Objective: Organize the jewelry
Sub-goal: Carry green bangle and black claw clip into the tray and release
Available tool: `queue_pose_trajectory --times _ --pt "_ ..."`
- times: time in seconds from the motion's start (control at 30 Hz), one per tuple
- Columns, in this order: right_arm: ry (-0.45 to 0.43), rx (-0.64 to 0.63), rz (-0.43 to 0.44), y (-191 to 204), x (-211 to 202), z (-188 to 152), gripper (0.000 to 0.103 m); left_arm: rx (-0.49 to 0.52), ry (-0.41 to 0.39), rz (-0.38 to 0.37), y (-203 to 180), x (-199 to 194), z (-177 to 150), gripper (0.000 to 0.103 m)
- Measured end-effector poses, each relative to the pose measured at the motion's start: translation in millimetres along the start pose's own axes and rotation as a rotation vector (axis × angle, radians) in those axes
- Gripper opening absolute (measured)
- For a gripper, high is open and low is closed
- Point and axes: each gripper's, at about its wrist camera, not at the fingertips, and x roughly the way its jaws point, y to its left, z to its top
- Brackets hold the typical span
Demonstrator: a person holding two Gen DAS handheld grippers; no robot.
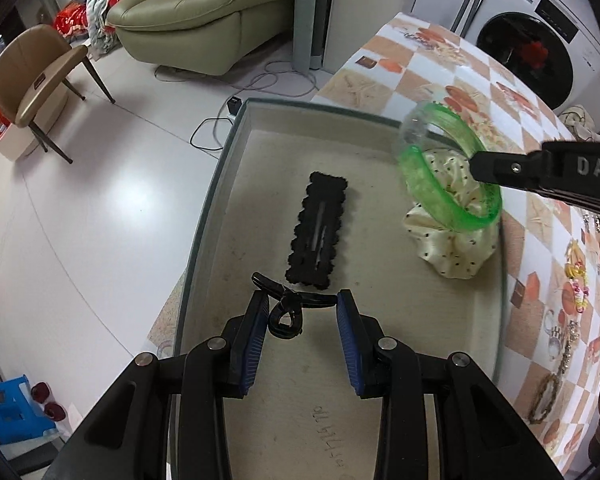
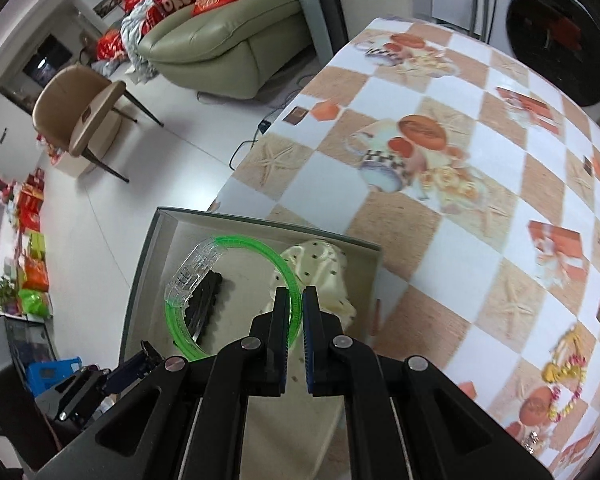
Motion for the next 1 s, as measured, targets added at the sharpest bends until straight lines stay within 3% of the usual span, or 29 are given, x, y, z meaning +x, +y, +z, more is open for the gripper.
queue_pose_trajectory --times 0.7,0.73,0.77,0.83,1.0 --pt "0.065 -0.062 -0.057 15.2 48.7 11.0 0.007 0.038 0.016 0.035 -0.2 21.0 -4.9 0.041" --pt "0.067 -0.064 -0.057 16.1 49.3 11.3 0.008 0.037 0.016 0.038 -0.2 21.0 -4.7 0.044" --pt "0.067 -0.066 -0.056 17.4 50.2 11.3 0.009 0.035 0.017 0.047 -0.2 20.9 -4.4 0.059" --pt "0.068 -0.067 -0.053 18.0 50.6 11.7 0.011 0.028 0.008 0.054 0.9 19.5 -4.8 0.071" --pt "0.07 -0.059 -0.041 18.7 52.5 13.0 0.011 0.04 0.007 0.061 -0.5 17.8 -6.7 0.071"
